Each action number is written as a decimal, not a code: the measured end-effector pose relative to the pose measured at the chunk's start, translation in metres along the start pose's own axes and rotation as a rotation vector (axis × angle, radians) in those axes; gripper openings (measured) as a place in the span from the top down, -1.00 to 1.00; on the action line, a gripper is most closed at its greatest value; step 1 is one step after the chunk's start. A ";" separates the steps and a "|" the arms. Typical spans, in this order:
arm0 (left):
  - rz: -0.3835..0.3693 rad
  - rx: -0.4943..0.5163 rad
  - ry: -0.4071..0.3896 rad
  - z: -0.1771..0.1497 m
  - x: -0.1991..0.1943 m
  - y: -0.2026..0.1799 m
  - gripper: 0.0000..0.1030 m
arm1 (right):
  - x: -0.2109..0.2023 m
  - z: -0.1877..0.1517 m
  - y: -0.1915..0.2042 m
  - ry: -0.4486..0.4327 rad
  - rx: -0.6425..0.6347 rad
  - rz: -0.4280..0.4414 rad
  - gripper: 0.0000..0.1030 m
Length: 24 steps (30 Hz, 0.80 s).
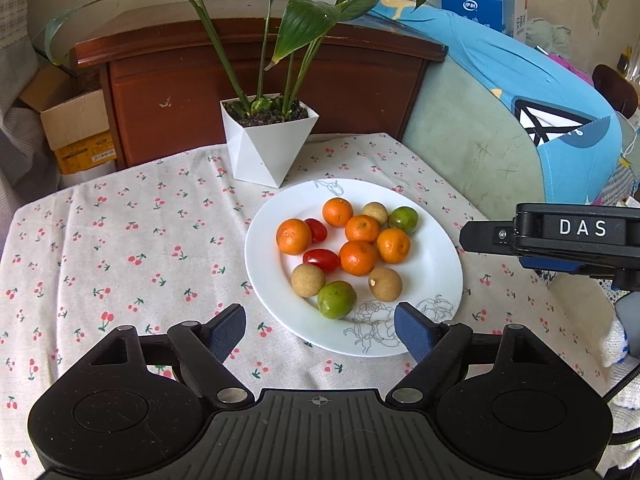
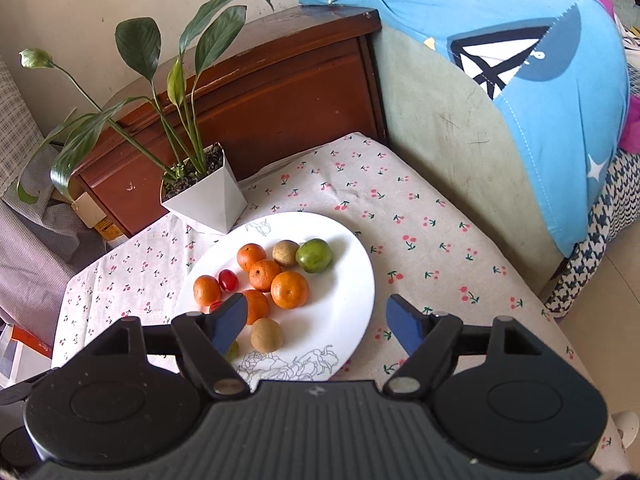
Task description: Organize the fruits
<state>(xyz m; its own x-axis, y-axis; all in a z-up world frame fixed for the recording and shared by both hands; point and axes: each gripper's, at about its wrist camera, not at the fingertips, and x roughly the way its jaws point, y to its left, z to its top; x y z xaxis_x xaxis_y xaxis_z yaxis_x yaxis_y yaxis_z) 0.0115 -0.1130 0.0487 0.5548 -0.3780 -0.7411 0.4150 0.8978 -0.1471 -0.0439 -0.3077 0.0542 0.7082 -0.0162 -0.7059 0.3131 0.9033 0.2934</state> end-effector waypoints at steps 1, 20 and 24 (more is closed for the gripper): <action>0.007 -0.003 0.003 0.000 -0.001 0.000 -0.68 | -0.003 -0.002 0.001 0.000 -0.007 -0.005 -0.51; 0.153 -0.069 0.057 -0.007 -0.015 0.004 -0.77 | -0.018 -0.031 0.009 0.028 -0.043 -0.097 -0.73; 0.171 -0.084 0.059 -0.007 -0.014 0.006 -0.79 | -0.012 -0.033 0.014 0.030 -0.077 -0.140 -0.76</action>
<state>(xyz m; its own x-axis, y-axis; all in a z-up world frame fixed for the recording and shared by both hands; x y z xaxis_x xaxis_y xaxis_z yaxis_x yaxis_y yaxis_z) 0.0011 -0.1002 0.0538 0.5682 -0.2066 -0.7965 0.2550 0.9645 -0.0683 -0.0690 -0.2809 0.0451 0.6412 -0.1322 -0.7559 0.3567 0.9235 0.1411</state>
